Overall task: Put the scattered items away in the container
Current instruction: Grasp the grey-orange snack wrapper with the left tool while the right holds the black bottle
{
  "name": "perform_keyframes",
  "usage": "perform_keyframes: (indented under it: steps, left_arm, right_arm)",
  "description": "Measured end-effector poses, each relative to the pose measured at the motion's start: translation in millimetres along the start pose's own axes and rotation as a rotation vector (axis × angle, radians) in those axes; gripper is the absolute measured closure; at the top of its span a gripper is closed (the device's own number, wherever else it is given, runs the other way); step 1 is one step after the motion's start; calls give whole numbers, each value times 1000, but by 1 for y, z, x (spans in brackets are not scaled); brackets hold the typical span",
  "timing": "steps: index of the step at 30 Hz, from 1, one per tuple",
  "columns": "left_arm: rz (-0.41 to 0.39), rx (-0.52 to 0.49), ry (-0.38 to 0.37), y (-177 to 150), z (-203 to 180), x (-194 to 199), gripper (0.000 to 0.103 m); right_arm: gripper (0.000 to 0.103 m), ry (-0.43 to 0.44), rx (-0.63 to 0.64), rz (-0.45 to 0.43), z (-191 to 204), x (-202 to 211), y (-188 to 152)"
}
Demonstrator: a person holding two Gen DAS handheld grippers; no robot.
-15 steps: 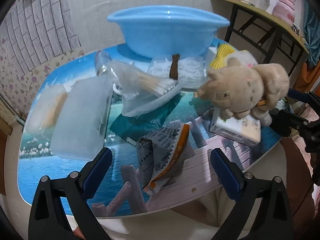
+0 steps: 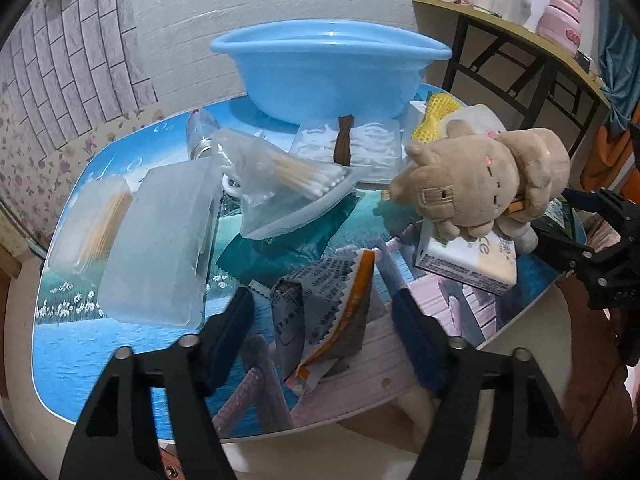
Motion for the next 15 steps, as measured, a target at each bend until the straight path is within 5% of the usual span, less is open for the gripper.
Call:
perform_keyframes:
  steps: [4,7,12,15]
  left_arm:
    - [-7,-1,3,0,2,4,63]
    - [-5,7,-10,0,4,4,67]
    - [-4,3,-11,-3,5,5,66]
    - [2,0,-9,-3,4,5,54]
  right_arm:
    - [0,-5,-6,25,0,-8,-2]
    - [0,-5,-5,10,1,-7,-3]
    - [3,8,-13,1,-1,-4,-3]
    - [3,11,-12,3,0,-4,-3]
Point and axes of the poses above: each gripper's, at about its wrist camera, not at the fingertips, and x roughly against the way its jaws point, z to its left, y to its top, the point moved 9 cm from there along -x, roughly the way its jaws point, and after that the axes turned 13 degrees about z, right-handed, at the moved point
